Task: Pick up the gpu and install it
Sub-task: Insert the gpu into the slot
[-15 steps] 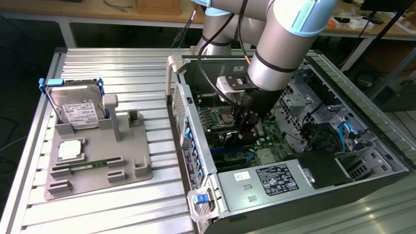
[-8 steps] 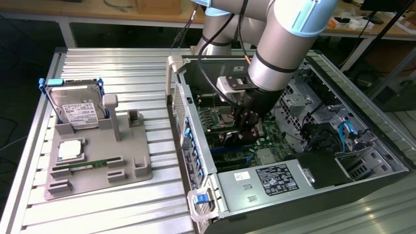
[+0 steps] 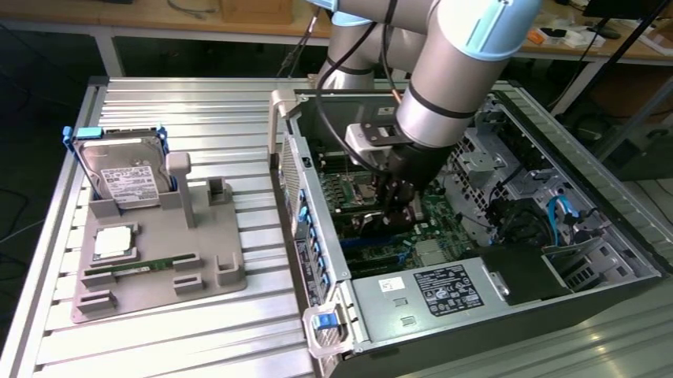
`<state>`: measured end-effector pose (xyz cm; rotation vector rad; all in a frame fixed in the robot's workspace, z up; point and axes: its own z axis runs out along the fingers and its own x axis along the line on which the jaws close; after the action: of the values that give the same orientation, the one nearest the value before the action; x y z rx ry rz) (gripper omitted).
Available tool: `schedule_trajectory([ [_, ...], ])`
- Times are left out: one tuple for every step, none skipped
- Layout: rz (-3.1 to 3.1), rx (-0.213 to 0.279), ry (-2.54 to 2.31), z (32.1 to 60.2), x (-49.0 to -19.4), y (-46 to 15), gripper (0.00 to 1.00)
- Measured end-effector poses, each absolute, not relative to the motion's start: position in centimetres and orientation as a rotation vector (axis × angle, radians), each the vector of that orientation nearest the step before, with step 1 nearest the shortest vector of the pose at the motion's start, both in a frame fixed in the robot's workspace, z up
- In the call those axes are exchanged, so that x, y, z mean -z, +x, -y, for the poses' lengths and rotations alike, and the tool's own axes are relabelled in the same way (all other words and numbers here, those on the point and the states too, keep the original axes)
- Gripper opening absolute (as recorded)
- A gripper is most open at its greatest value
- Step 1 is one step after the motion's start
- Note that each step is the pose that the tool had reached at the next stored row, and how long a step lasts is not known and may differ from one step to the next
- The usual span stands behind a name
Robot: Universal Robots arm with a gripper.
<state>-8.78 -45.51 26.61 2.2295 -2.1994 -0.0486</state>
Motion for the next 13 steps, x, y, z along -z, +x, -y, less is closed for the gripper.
schedule_trajectory([
  [2.199,0.049,2.23,45.52,-26.61,-8.82,0.27],
  [2.199,0.049,2.229,45.52,-26.61,-8.84,0.27],
  [2.199,0.049,2.23,45.52,-26.6,-8.85,0.27],
  [2.2,0.049,2.23,45.52,-26.59,-8.86,0.27],
  [2.2,0.05,2.23,45.52,-26.58,-8.89,0.27],
  [2.201,0.051,2.231,45.52,-26.57,-8.91,0.27],
  [2.201,0.052,2.231,45.52,-26.55,-8.94,0.27],
  [2.201,0.052,2.231,45.52,-26.54,-8.98,0.27],
  [2.201,0.052,2.231,45.52,-26.52,-9.01,0.27],
  [2.201,0.052,2.231,45.52,-26.5,-9.03,0.27],
  [2.201,0.053,2.231,45.53,-26.46,-9.05,0.27],
  [2.201,0.053,2.232,45.52,-26.43,-9.08,0.27],
  [2.201,0.053,2.232,45.52,-26.39,-9.11,0.27],
])
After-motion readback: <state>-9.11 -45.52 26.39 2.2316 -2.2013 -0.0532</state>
